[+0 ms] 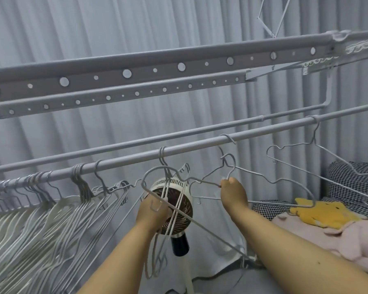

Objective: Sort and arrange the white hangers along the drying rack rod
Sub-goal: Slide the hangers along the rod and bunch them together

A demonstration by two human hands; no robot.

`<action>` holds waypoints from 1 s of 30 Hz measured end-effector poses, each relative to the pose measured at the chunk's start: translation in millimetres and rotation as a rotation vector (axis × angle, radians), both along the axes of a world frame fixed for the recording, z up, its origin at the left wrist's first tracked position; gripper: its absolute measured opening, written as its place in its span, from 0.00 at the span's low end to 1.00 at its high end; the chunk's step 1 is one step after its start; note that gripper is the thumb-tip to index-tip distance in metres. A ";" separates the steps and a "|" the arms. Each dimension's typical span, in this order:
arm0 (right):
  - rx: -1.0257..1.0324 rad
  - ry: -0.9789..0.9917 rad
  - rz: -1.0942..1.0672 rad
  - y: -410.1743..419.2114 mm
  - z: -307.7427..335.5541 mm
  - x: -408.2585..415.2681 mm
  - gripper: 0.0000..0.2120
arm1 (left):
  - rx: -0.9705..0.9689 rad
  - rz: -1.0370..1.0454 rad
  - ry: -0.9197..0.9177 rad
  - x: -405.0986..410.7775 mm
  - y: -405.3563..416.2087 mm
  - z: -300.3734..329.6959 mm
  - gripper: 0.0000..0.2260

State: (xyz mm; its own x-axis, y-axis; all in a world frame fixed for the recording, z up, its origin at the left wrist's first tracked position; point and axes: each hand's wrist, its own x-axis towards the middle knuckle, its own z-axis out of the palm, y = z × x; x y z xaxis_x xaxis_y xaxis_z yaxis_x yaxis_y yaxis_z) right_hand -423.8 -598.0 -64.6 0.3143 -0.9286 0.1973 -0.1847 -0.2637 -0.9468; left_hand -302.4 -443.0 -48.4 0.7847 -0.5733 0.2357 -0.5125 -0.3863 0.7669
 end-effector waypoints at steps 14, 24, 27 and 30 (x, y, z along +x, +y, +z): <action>-0.088 0.012 -0.522 28.8 -2.5 25.5 0.18 | -0.049 0.165 -0.035 48.7 55.8 -11.2 0.17; -0.083 0.079 -0.256 73.7 35.3 78.4 0.13 | -0.043 0.094 0.126 43.9 62.6 -0.8 0.13; -0.094 0.054 -0.127 86.2 49.2 96.2 0.15 | -0.060 0.084 0.134 46.3 66.3 0.0 0.13; -0.076 0.015 0.032 96.4 58.6 110.6 0.14 | -0.119 0.054 0.157 49.0 69.9 1.3 0.13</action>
State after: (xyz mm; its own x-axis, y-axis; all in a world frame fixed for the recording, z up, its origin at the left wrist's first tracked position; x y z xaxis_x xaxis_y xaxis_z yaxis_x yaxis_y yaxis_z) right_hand -313.2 -501.7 -6.0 0.3473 -0.9006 0.2613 -0.1894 -0.3403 -0.9211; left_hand -253.5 -373.1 -47.1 0.8459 -0.5051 0.1713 -0.3640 -0.3118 0.8777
